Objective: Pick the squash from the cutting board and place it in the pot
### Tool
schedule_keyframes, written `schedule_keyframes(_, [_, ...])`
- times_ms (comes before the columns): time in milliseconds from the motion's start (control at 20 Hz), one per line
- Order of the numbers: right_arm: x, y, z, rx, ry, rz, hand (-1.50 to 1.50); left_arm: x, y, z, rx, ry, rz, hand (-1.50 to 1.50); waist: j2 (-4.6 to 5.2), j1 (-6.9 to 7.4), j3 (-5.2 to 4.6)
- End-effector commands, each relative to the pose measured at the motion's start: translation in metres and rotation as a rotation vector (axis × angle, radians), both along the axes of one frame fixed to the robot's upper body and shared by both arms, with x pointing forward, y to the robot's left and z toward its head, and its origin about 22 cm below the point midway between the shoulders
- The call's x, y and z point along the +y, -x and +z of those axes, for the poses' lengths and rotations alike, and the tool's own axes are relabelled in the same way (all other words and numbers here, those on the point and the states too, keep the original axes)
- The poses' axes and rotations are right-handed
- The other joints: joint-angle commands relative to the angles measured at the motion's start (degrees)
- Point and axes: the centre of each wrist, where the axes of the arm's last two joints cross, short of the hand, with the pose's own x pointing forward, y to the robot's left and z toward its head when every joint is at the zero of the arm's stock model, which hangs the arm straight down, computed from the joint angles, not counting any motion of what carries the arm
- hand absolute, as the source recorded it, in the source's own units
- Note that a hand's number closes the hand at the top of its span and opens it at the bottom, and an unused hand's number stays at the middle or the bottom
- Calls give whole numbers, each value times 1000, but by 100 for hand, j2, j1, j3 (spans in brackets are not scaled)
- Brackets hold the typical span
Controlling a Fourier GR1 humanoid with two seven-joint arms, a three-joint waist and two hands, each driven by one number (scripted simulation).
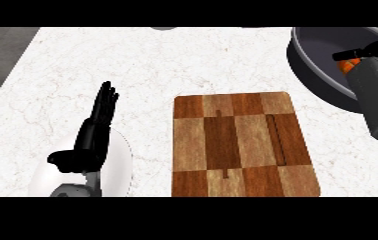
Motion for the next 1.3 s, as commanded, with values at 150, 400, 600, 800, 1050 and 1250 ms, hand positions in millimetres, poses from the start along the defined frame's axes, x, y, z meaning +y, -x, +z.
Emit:
schedule_keyframes(150, [-12, 17, -37, -62, -217, -131, -150, 3, 3, 3, -1, -10, -12, 0, -23, -36, 4])
schedule_keyframes(400, [-19, 21, -32, -402, -86, -59, -150, 8, -1, 10, -5, -6, 1, 0, -12, -25, 17])
schedule_keyframes(600, [-14, 11, 3, -714, 35, -61, -150, 21, 1, 3, 9, -9, 26, 0, -56, -89, 8])
schedule_keyframes(800, [-10, 18, -14, -869, 59, -122, -150, 16, 13, 2, 1, 11, 7, 0, -85, -96, 6])
schedule_keyframes(1050, [-14, 40, -47, -935, 72, -150, -150, 14, 1, -6, -3, 7, 31, 0, -122, -299, -6])
schedule_keyframes(1250, [-20, 53, -54, -993, 97, -145, -150, 12, 5, -5, 21, -6, 42, 0, -128, -284, -7])
